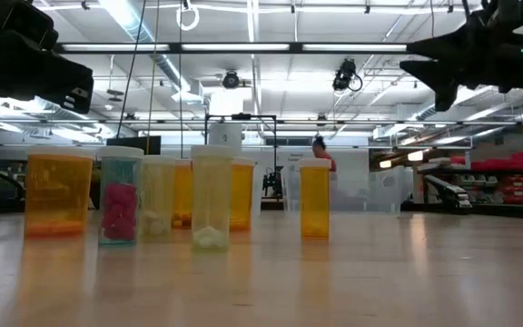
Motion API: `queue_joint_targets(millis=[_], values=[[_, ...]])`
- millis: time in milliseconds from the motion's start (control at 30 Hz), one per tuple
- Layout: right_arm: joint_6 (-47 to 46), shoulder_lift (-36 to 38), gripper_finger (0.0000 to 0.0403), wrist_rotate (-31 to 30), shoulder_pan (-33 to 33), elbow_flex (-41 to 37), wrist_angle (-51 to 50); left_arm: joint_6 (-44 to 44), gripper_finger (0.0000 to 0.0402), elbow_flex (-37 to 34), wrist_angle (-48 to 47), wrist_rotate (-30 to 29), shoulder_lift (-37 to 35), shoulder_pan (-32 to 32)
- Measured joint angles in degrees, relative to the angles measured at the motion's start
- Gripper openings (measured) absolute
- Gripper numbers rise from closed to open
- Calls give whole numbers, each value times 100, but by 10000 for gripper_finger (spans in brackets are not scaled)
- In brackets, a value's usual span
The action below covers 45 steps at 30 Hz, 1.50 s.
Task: Pick and place medicine bottles into bin by pill shape (circle, oval)
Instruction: Put the small orange pill bottle into the right transparent bin
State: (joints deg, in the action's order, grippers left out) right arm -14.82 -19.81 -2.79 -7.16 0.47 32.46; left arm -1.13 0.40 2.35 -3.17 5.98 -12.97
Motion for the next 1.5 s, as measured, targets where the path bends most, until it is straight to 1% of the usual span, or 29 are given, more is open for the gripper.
queue_joint_targets(millis=[300,400,500,600,900,1133,1333,1500], values=[[-217,-122,168,66,20,0,23,0,30,0,0,0,2,0],[-546,-296,168,44,20,0,28,0,32,1,0,0,2,-2],[-563,-628,168,121,22,90,-6,0,36,1,-1,0,2,0],[-553,-1120,168,243,46,307,1,0,40,0,0,0,2,-1],[244,-2963,168,260,461,1212,-141,0,31,2,0,0,2,-2],[431,-4147,168,262,765,1941,-412,0,35,1,0,0,1,-1],[516,-5009,168,262,1120,2915,-1409,0,40,0,0,0,0,-2],[716,-5724,168,262,1379,3786,-2312,0,34,0,0,1,2,0]])
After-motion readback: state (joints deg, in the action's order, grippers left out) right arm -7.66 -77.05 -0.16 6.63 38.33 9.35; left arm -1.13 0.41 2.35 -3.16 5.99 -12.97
